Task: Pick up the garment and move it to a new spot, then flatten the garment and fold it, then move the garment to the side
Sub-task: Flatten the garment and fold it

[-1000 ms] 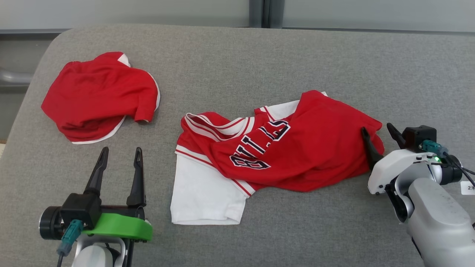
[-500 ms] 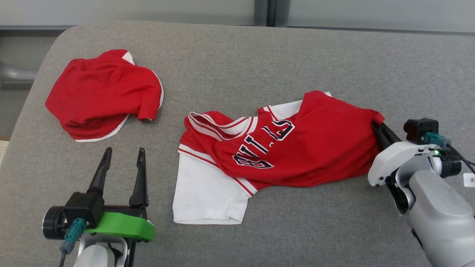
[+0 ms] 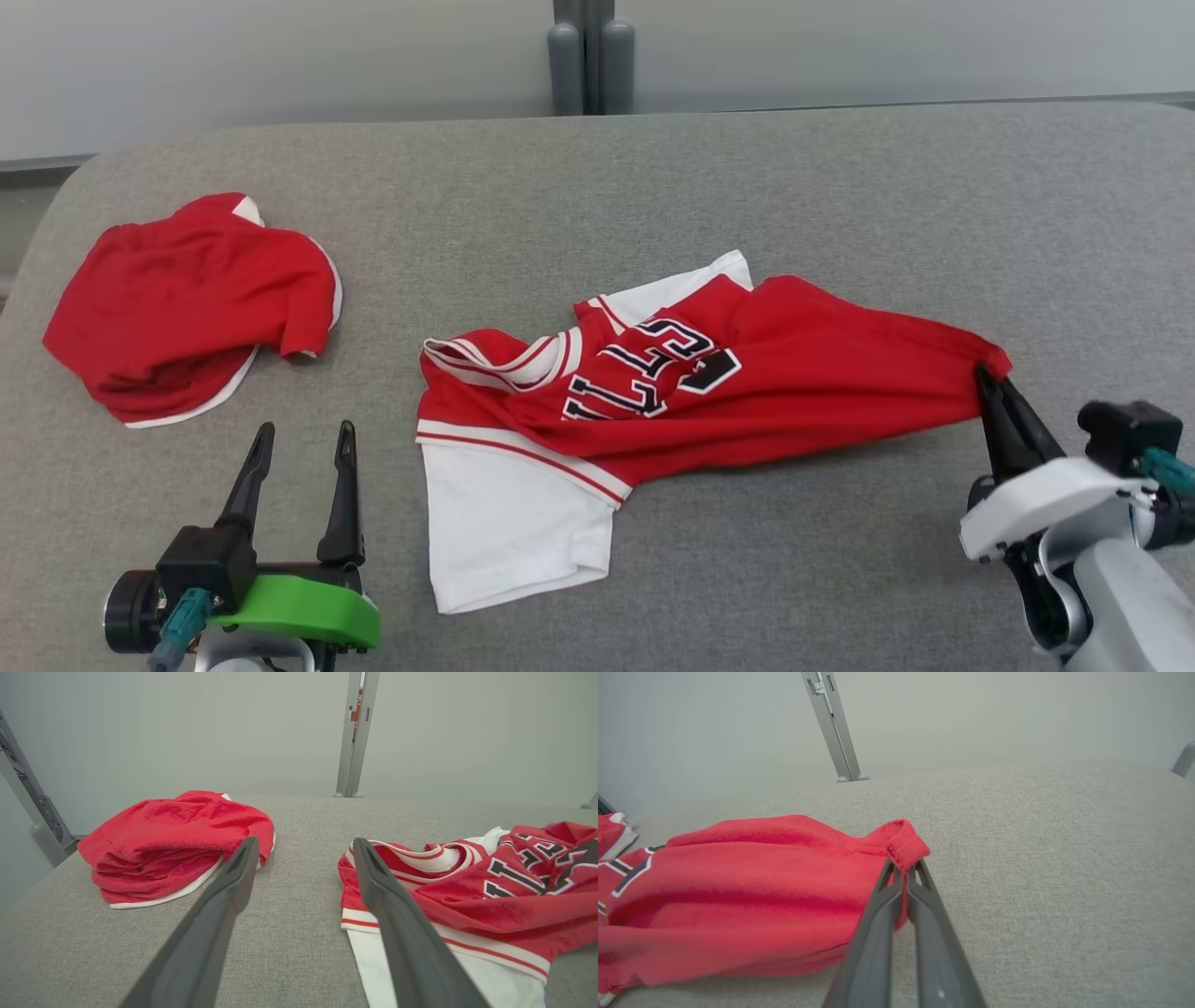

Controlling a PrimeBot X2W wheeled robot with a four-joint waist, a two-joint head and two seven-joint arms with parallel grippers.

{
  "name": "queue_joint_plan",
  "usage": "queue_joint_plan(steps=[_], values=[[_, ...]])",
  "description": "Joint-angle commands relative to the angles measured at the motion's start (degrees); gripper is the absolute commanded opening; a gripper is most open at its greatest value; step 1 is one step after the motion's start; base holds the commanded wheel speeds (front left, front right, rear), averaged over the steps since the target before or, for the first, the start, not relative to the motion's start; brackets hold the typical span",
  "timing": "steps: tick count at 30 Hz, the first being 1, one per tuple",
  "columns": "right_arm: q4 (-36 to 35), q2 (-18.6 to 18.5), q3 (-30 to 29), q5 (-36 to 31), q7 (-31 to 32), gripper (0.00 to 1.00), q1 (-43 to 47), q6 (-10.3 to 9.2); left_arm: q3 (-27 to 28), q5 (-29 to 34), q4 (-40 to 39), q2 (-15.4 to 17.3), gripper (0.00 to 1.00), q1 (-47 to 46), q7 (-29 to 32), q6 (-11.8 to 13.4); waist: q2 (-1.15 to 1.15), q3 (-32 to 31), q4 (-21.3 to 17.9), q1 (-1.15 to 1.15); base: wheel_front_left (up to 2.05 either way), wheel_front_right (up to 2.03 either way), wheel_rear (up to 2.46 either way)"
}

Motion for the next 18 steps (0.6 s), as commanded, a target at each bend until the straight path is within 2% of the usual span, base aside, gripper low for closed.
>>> queue_joint_plan(steps=[1,6,7,8,18], values=[[-1.34,0.4,-0.81,0.56,-0.18,0.0,2.31,-0.1,0.05,-0.28,0.2,0.0,1.0,0.68,-0.04,-0.13,0.0,-1.12,-1.58,0.0,0.0,0.0,0.0],[-3.81,2.15,-3.09,2.58,-0.18,0.0,8.97,-0.09,-0.15,-0.54,0.51,-0.04,1.0,1.18,-0.04,-0.13,0.0,-1.45,-2.55,0.0,0.0,0.0,0.0],[-4.09,2.24,-3.31,2.38,-0.18,0.42,9.37,-0.09,-0.28,-0.59,0.66,-0.05,1.0,1.29,-0.04,-0.13,0.0,-1.54,-2.71,0.0,0.0,0.0,0.0],[-4.29,2.59,-3.6,2.35,-0.18,1.0,9.88,-0.09,-0.34,-0.6,0.75,-0.05,1.0,1.35,-0.04,-0.13,0.0,-1.6,-2.84,0.0,0.0,0.0,0.0],[-10.49,4.65,-7.48,-4.37,-0.17,1.0,12.17,-0.09,0.74,-0.16,0.51,0.47,1.0,1.99,-0.04,-0.14,0.0,-3.22,-3.66,0.0,0.0,0.0,0.0]])
